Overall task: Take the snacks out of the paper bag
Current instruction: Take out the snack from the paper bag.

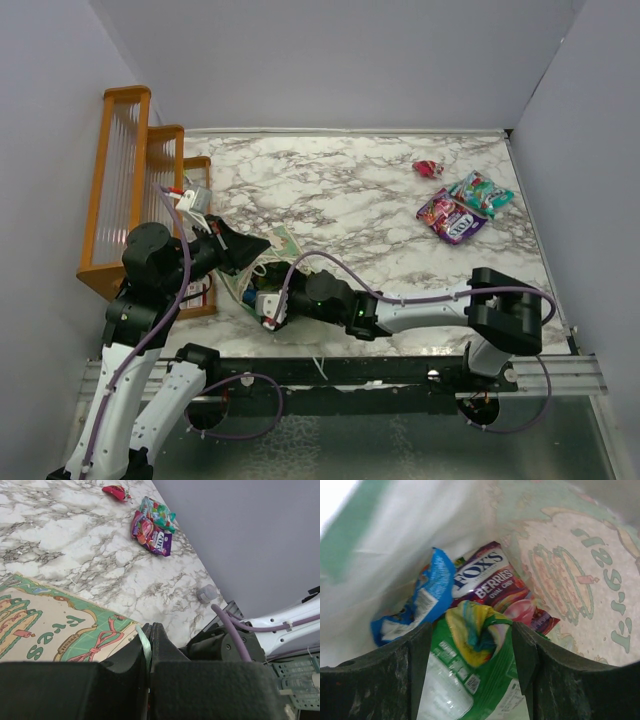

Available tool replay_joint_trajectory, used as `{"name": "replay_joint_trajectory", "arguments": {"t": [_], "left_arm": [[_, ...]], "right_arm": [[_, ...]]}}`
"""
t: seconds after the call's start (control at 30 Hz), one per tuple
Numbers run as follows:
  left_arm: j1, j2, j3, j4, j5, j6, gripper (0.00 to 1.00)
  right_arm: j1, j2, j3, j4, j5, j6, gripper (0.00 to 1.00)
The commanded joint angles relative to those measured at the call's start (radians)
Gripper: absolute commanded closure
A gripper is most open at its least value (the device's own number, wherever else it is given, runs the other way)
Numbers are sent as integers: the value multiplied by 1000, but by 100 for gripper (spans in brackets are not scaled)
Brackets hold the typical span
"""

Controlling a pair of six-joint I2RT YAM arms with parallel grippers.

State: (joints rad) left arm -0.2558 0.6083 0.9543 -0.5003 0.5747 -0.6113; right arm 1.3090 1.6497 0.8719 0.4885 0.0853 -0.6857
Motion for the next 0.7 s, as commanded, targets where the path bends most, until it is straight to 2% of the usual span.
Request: {"name": "replay_joint_trajectory", "arguments": {"t": [0.0,0.3,0.53,0.67], "left_arm": [[0,-12,44,-12,-7,7,100],[0,-12,50,-24,-14,18,100],[0,0,51,-15,-10,19,100],[0,1,55,-17,-9,20,100]], "right_arm": [[-27,71,58,51,63,-1,35],[-75,94,30,74,104,73,41],[-76,89,9,107,82,115,62],[-76,89,11,107,93,120,78]]}}
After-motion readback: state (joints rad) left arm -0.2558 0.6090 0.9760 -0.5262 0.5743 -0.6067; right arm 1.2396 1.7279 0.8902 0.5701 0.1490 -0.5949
